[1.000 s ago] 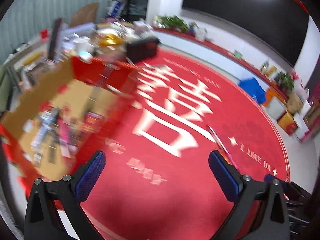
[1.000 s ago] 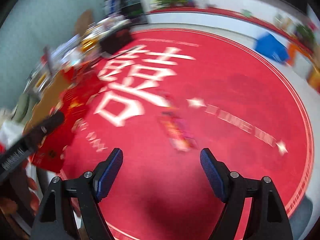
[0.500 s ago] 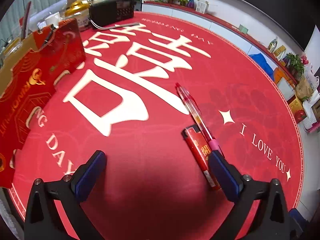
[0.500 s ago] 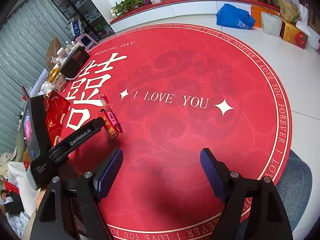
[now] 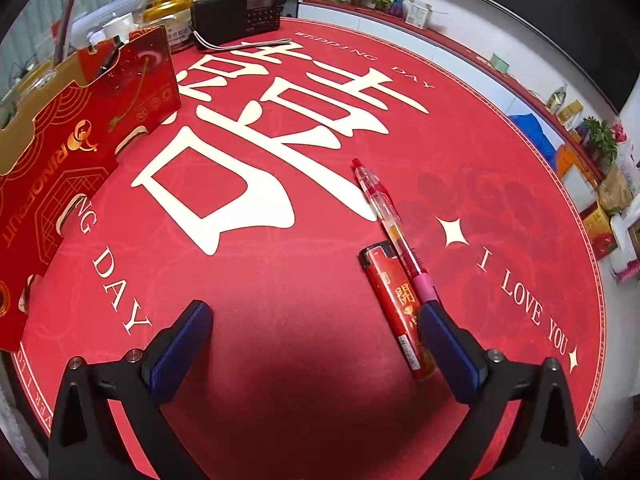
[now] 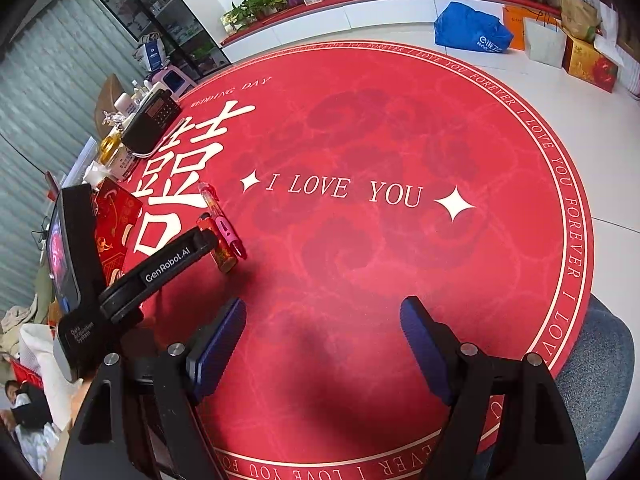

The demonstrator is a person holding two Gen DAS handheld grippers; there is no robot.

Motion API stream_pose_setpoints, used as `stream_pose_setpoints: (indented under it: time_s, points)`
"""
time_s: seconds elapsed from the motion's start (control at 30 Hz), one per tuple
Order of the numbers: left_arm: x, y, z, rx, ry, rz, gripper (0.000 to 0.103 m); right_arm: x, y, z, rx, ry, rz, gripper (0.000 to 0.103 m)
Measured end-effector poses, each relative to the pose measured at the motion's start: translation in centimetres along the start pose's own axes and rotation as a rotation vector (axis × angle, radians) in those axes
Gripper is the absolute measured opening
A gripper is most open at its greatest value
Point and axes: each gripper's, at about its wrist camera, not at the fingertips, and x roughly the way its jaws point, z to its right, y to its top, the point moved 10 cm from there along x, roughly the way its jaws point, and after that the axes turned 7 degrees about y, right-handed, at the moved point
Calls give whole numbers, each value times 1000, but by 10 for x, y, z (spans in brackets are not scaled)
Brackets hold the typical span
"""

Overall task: Organize rigid objects
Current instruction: 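Close left tool on red lighter while right tool closes on red pen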

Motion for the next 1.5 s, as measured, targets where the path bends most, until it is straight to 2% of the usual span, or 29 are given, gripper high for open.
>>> stream_pose_setpoints:
  time_s: [0.23,0.27,0.3,0.37,0.53,0.6,0.63,0.77,0.9,1.03,1.2,1.3,1.33,1.37,1.4,1.5]
  points:
    - [2,5,7,-11,33,1,103,0,-1,-2,1,4,-1,81]
    - [6,2,2,17,79,-11,103,-1,-2,-2,1,5,-2,81]
    - [5,4,-1,45,89,17,103,-2,-2,-1,2,4,0,81]
    - [6,3,-10,55,72,35,103,-3,-1,0,5,5,8,81]
    - [8,13,-47,78,101,82,103,1,0,-5,-36,-8,4,81]
    - [11,16,-61,70,78,82,103,4,3,-9,-67,-17,3,81]
    - [12,16,-64,65,60,71,103,8,5,-12,-80,-19,-4,81]
    - [8,9,-54,94,77,67,103,26,17,-29,-144,-29,-33,81]
    - [8,9,-52,45,73,91,103,43,34,-57,-267,-42,-48,81]
    - [5,7,-53,88,47,135,103,69,48,-79,-337,-41,-73,81]
    - [5,6,-55,120,25,139,103,110,54,-102,-414,-54,-139,80]
    - [5,6,-55,119,25,139,103,133,52,-108,-464,-90,-188,60]
    - [5,6,-55,119,25,139,103,134,54,-111,-499,-112,-167,59]
    - [5,6,-55,117,26,139,103,137,53,-113,-518,-127,-181,53]
    - [5,6,-55,114,28,138,103,138,53,-114,-543,-148,-181,49]
    - [5,7,-56,93,41,137,103,140,52,-113,-557,-151,-194,49]
